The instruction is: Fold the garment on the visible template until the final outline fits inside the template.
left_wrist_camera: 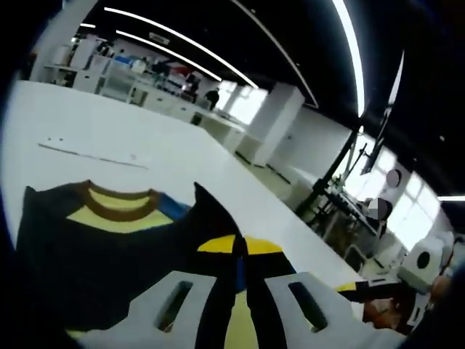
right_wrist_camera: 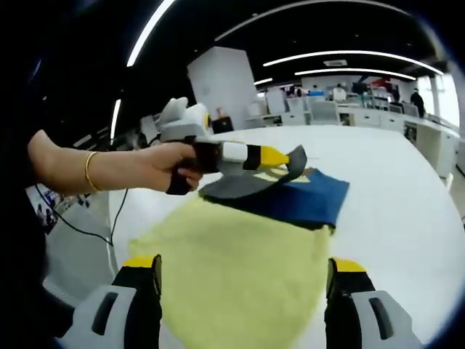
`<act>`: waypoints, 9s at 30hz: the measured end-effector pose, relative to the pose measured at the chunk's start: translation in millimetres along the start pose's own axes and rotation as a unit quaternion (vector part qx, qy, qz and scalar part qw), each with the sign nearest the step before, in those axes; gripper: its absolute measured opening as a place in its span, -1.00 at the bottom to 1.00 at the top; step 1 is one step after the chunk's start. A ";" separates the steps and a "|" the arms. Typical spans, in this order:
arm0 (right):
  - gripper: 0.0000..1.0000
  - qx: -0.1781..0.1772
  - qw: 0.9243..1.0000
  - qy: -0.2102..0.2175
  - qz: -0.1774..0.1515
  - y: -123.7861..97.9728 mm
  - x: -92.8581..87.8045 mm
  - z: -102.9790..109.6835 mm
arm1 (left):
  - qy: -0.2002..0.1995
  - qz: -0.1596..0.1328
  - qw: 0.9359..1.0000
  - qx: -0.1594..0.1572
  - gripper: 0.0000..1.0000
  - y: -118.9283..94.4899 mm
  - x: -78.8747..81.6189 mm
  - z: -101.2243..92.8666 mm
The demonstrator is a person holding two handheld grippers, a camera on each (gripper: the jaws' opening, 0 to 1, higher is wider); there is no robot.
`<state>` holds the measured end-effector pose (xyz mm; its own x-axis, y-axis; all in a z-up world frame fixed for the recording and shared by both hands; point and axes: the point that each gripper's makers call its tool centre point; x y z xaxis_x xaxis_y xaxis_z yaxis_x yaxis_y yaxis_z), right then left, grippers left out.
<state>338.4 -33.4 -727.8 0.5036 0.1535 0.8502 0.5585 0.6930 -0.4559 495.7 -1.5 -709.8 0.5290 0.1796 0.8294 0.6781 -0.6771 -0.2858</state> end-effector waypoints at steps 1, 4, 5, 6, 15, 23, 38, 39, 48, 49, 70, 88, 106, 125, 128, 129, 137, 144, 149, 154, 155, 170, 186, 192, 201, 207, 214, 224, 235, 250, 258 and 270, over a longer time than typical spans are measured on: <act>0.86 0.000 1.000 0.000 0.000 -0.5 -0.1 -0.2 | 0.001 0.002 1.000 -0.002 -1.00 1.1 -2.6 -1.4; 0.87 -0.001 1.000 0.001 0.000 -1.8 -0.6 -0.7 | 0.005 0.007 1.000 -0.005 -1.00 3.7 -7.3 -4.4; 0.87 -0.002 1.000 0.001 0.000 -2.5 -1.0 -1.1 | 0.005 0.009 1.000 -0.010 -1.00 5.1 -9.8 -6.5; 0.87 -0.002 1.000 0.000 0.000 -2.7 -1.2 -1.3 | 0.005 0.011 1.000 -0.011 -1.00 6.1 -11.6 -7.8; 0.87 -0.008 1.000 0.006 0.000 -7.8 -4.7 -4.8 | 0.014 0.040 0.999 -0.015 -1.00 14.2 -33.7 -14.7; 0.88 -0.009 1.000 0.007 0.000 -10.9 -6.1 -5.9 | 0.039 0.054 0.997 -0.022 -0.87 14.8 -43.9 -16.8; 0.98 0.029 0.999 -0.022 0.027 -13.3 -1.1 4.0 | 0.167 0.055 0.984 -0.037 0.12 -15.6 -28.7 -14.2; 0.98 0.032 0.999 -0.022 0.027 -13.6 0.1 4.1 | 0.180 0.060 0.981 -0.038 0.16 -20.0 -29.0 -12.9; 0.98 0.058 0.996 -0.043 0.045 -15.5 5.1 7.9 | 0.203 0.071 0.975 -0.048 0.60 -52.6 -30.3 -7.3; 0.98 0.061 0.996 -0.046 0.050 -15.4 4.3 8.6 | 0.202 0.069 0.976 -0.051 0.64 -57.5 -30.1 -7.8; 0.98 0.097 0.985 -0.095 0.105 -21.1 -10.9 23.5 | 0.223 0.099 0.968 -0.055 0.98 -142.2 -49.9 10.2; 0.82 0.103 0.979 -0.120 0.127 -27.9 -28.8 31.6 | 0.224 0.153 0.962 -0.043 0.89 -219.3 -103.9 18.3; 0.35 0.093 0.972 -0.144 0.162 -37.6 -63.7 30.7 | 0.285 0.203 0.937 -0.019 0.33 -274.9 -139.2 39.0; -0.23 0.076 0.958 -0.178 0.210 -46.7 -95.5 21.3 | 0.271 0.247 0.930 0.001 -0.36 -293.5 -161.0 55.0; -0.25 0.075 0.957 -0.180 0.214 -47.1 -99.3 20.5 | 0.272 0.253 0.928 0.002 -0.38 -295.2 -163.6 56.6; -0.24 0.075 0.956 -0.182 0.216 -47.2 -100.6 20.2 | 0.274 0.258 0.926 0.002 -0.41 -296.4 -165.7 58.0; -0.29 0.070 0.945 -0.210 0.239 -48.8 -112.0 16.3 | 0.297 0.280 0.913 0.006 -0.51 -301.5 -174.9 64.0; -0.30 0.071 0.935 -0.233 0.259 -49.1 -119.5 13.4 | 0.300 0.281 0.912 0.011 -0.55 -302.3 -176.5 66.1; -0.28 0.069 0.937 -0.229 0.254 -46.2 -117.4 11.4 | 0.328 0.285 0.900 0.009 -0.59 -300.2 -176.2 67.2; -0.42 0.071 0.941 -0.218 0.248 -43.0 -116.2 11.8 | 0.325 0.291 0.900 0.017 -0.59 -296.0 -173.2 70.5; -0.43 0.070 0.942 -0.218 0.246 -42.6 -115.7 11.3 | 0.325 0.292 0.899 0.017 -0.61 -295.7 -173.1 70.7; -0.99 0.035 0.955 -0.186 0.228 -35.9 -106.3 -2.7 | 0.297 0.329 0.895 0.042 -0.99 -292.0 -167.7 77.7; -1.00 0.021 0.980 -0.047 0.193 -48.5 -67.2 1.9 | 0.178 0.336 0.922 0.072 -0.99 -298.3 -134.6 63.1; -1.00 0.021 0.981 -0.029 0.190 -53.2 -55.3 5.0 | 0.162 0.330 0.927 0.076 -0.99 -302.0 -118.3 56.3; -1.00 0.017 0.982 0.017 0.188 -60.9 -45.2 12.8 | 0.139 0.333 0.929 0.080 -0.99 -310.2 -102.1 47.2; -1.00 0.026 0.979 0.017 0.200 -68.2 -40.5 21.3 | 0.131 0.333 0.931 0.081 -0.99 -316.3 -93.2 41.8; -1.00 0.028 0.978 0.016 0.206 -77.5 -29.9 28.6 | 0.121 0.333 0.932 0.076 -0.99 -324.2 -84.6 32.3; -1.00 0.040 0.975 0.017 0.217 -89.9 -16.3 41.9 | 0.126 0.335 0.931 0.076 -0.99 -334.5 -68.0 23.5; -1.00 0.033 0.974 -0.006 0.224 -93.4 5.5 39.1 | 0.148 0.332 0.929 0.069 -0.99 -333.8 -45.9 18.1; -1.00 0.010 0.979 -0.052 0.195 -61.1 35.3 8.9 | 0.191 0.287 0.933 0.099 -0.99 -293.8 -12.8 45.1; -1.00 -0.010 0.978 -0.089 0.188 -44.7 44.7 -8.3 | 0.213 0.257 0.935 0.122 -1.00 -272.5 4.3 62.4; -1.00 -0.074 0.968 -0.178 0.160 -18.4 74.6 -52.8 | 0.260 0.196 0.933 0.152 -1.00 -244.4 38.8 76.9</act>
<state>400.5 -71.9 -669.9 0.4225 0.5940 0.6846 0.5129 0.4661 -0.7209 389.8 225.8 -644.6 0.5018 -0.4638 0.7301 0.6394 -0.3696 -0.6742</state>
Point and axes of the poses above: the point that each gripper's makers call its tool centre point, and the gripper's own axes: y roughly forward along the fingers, z roughly to its left, x roughly out of its top, and after that the axes turned 3 degrees about x, right-handed
